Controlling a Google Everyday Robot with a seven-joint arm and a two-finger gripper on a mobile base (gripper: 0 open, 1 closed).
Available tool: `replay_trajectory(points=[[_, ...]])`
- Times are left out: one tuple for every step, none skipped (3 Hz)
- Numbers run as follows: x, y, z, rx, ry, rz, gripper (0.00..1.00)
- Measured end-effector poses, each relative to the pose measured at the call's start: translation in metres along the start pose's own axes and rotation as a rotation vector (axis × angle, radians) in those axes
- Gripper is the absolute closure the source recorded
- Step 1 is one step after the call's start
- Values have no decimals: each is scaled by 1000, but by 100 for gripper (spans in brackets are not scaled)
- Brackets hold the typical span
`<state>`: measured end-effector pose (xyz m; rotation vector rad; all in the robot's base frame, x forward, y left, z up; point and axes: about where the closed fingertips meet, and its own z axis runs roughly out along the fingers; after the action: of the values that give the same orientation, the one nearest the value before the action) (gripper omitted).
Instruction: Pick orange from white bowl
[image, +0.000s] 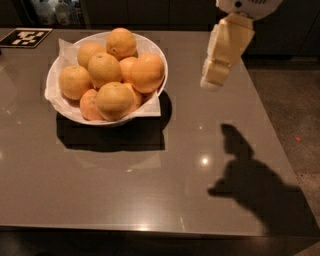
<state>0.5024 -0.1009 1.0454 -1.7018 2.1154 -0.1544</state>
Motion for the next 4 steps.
replay_trajectory(points=[[-15,-16,20,-24,61,128,0],[-22,-17,17,-7,40,163,0],[-42,-18,19,37,22,145,0],[-80,-16,23,79,61,114,0]])
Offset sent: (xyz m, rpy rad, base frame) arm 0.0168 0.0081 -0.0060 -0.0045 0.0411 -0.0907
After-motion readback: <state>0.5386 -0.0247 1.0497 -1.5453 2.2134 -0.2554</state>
